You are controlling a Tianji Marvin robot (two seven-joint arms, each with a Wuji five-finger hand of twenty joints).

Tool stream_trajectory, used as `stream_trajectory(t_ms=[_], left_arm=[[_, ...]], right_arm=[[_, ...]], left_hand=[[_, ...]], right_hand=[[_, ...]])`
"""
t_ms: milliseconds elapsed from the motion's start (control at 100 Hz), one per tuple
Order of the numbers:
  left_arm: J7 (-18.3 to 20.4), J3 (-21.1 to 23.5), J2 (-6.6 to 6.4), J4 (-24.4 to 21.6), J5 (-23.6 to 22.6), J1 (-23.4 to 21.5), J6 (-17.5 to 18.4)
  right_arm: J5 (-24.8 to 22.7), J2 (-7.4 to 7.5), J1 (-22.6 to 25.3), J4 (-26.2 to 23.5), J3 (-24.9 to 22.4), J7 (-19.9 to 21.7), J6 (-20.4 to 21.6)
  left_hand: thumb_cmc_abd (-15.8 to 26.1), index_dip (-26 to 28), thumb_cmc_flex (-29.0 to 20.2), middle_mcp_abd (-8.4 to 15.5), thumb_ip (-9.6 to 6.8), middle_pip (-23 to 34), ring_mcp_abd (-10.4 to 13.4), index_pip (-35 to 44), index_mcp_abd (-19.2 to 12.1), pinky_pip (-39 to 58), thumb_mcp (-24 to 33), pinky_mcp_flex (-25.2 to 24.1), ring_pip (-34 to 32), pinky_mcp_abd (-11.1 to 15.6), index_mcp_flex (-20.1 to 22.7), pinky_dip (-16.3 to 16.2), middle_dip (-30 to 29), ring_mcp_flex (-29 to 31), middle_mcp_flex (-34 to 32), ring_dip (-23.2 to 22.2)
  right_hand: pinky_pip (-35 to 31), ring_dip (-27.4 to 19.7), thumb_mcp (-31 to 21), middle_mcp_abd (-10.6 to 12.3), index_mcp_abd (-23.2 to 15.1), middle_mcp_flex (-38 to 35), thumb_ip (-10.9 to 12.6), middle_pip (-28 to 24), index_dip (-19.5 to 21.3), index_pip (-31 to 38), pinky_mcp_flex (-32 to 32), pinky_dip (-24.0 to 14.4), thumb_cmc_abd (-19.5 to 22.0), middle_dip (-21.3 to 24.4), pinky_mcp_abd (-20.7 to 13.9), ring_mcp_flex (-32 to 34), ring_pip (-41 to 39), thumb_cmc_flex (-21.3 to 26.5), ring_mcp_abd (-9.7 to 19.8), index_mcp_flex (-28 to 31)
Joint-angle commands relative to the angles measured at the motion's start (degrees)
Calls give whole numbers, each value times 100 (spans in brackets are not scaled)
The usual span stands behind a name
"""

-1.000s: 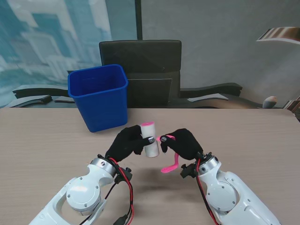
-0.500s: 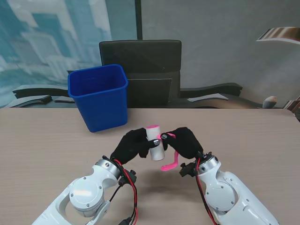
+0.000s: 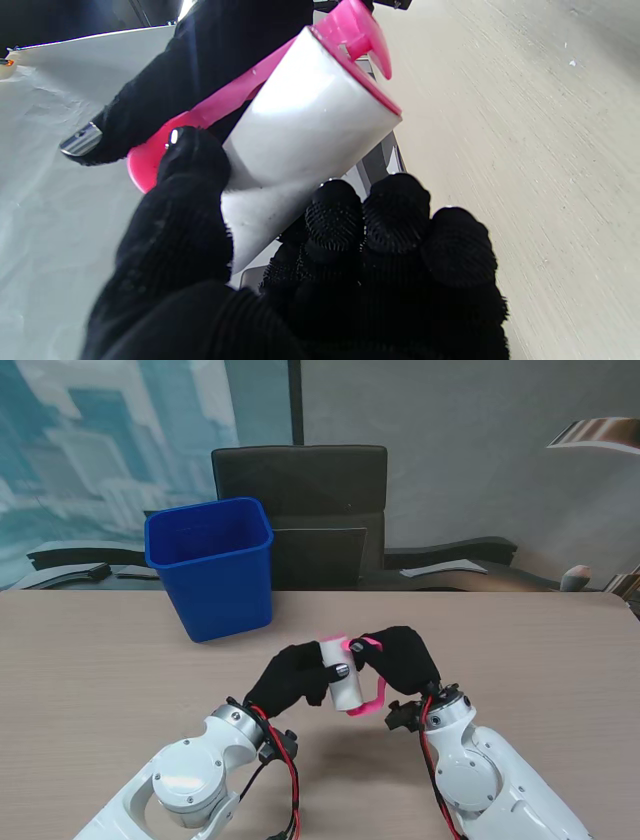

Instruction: Replace a lint-roller refill

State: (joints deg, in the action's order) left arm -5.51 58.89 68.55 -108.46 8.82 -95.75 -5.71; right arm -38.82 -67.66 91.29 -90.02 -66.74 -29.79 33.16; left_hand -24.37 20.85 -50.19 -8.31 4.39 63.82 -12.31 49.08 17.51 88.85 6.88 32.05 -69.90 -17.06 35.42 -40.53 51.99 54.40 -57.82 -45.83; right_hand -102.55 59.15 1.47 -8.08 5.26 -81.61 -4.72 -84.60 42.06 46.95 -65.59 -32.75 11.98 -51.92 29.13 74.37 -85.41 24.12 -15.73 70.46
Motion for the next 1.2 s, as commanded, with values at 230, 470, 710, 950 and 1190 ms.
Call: stream_trajectory(t_ms=[230,470,710,950,1190], left_arm=[[75,-2,43,-72,81,-48,-65],[57,-48,53,-50,111,-16,-18],[68,-35,59,-99,224,-35,-89],[140,-32,33,-90,208,-57,-6],[250,-42,-4,-8,78,-15,41]], right_arm=[[114,-49,35,-62,-5,203,30],[127,-81,3,-43,77,94,12],[87,-90,-13,-25,91,18,5],[38,-94,-4,-28,63,-57,-17],[68,-100,24,-51,25,-59,-25]], left_hand=[[749,172,-911,569,-360,124,68,1233,-961,187,670,22,-172,302,339,44,-184,-33,115,66],[755,167,-919,572,-355,121,70,1226,-960,177,663,10,-161,311,329,49,-191,-50,129,73],[760,169,-928,565,-353,123,66,1228,-961,170,652,1,-156,316,331,52,-196,-64,133,77],[751,172,-931,567,-358,127,71,1236,-960,173,650,6,-163,309,345,51,-201,-41,116,80],[727,171,-931,549,-368,129,47,1246,-942,185,665,25,-175,282,373,46,-206,-24,92,79]], right_hand=[[-1107,605,-133,228,81,-154,357,-211,-7,55,-250,-408,-226,-13,-2523,141,-1732,443,3033,134],[-1109,605,-172,255,81,-155,383,-218,-7,56,-249,-405,-345,-13,-2532,142,-1728,469,3054,134],[-1112,615,-247,278,53,-155,405,-241,-4,62,-253,-406,-498,-18,-2584,142,-1730,479,3070,132],[-1122,626,-354,279,57,-155,413,-255,-4,60,-254,-412,-587,-18,-2590,142,-1730,442,3071,128],[-1132,632,-443,267,93,-154,409,-258,-7,57,-254,-421,-615,-17,-2583,141,-1732,397,3057,122]])
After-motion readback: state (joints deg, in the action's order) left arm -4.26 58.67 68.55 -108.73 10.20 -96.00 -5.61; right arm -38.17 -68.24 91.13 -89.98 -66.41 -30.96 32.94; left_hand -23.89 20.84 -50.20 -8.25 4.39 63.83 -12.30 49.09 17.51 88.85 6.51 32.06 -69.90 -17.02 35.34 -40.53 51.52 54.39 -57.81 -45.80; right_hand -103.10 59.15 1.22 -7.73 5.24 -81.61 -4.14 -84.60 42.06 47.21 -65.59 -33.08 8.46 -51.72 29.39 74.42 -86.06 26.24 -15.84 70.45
